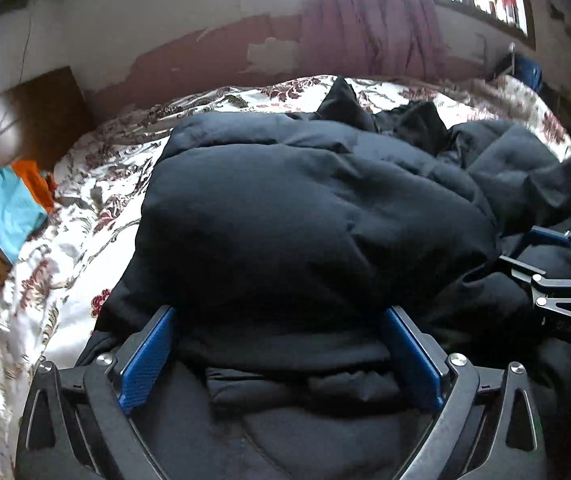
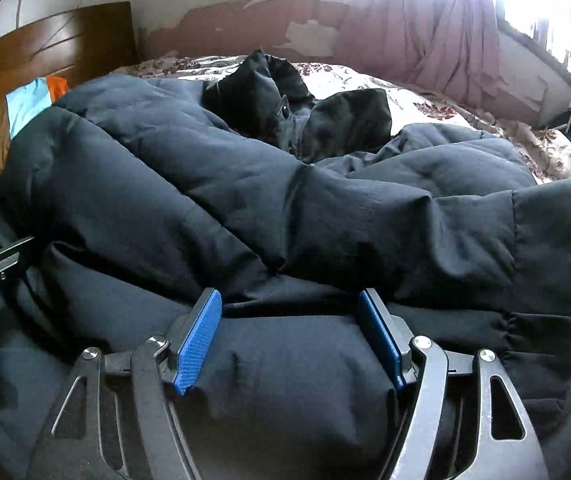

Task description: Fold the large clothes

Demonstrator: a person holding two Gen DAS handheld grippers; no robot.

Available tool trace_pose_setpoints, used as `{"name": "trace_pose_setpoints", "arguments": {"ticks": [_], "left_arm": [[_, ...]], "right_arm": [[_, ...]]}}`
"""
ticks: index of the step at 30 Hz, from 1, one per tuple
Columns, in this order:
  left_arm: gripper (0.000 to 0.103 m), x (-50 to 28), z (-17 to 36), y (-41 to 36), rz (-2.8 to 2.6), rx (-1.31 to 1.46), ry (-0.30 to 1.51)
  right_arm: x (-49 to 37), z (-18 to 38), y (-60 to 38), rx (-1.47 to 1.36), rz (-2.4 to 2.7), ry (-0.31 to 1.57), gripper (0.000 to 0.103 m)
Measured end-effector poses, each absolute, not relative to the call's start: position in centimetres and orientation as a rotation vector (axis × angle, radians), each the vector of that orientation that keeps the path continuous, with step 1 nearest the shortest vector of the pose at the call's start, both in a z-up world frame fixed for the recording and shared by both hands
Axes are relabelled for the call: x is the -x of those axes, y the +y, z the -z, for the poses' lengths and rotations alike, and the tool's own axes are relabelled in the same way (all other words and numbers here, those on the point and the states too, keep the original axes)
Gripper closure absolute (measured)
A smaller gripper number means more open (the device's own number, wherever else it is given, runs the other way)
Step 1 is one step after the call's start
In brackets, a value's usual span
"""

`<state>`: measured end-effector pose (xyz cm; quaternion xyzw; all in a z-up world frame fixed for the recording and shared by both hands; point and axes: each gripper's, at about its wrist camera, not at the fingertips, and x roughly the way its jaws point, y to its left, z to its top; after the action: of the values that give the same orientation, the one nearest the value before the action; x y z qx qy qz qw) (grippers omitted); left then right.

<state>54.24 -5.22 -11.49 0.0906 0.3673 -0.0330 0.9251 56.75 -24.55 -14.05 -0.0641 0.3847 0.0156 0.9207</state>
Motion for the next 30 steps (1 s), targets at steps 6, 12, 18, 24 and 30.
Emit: {"name": "trace_pose_setpoints", "arguments": {"ticks": [6,12,18,24,30], "left_arm": [[0.0,-53.7,11.3,-5.1,0.076,-0.172,0.739],[0.0,-51.5,9.8,-3.5,0.154,0.021,0.794],[0.0,-46.5,6.8,-2.0,0.18,0.131,0.776],[0.0,-37.3,4.2,-0.8,0.162,0.047,0.667],[0.0,-30.2,1.8,0.0,0.196,0.096,0.751]], "right_arm": [[-56.0,13.0,-25.2,0.097,-0.028,0.766,0.036],[-50.9,9.5,-26.6,0.0,-0.005,0.74,0.029],[-44.0,6.8,-27.9,-0.079,-0.027,0.76,0.024],[-36.1,5.3,-29.1,-0.126,-0.063,0.758,0.022],[-31.0,2.8,-30.7,-0.207,-0.101,0.797,0.02]]}}
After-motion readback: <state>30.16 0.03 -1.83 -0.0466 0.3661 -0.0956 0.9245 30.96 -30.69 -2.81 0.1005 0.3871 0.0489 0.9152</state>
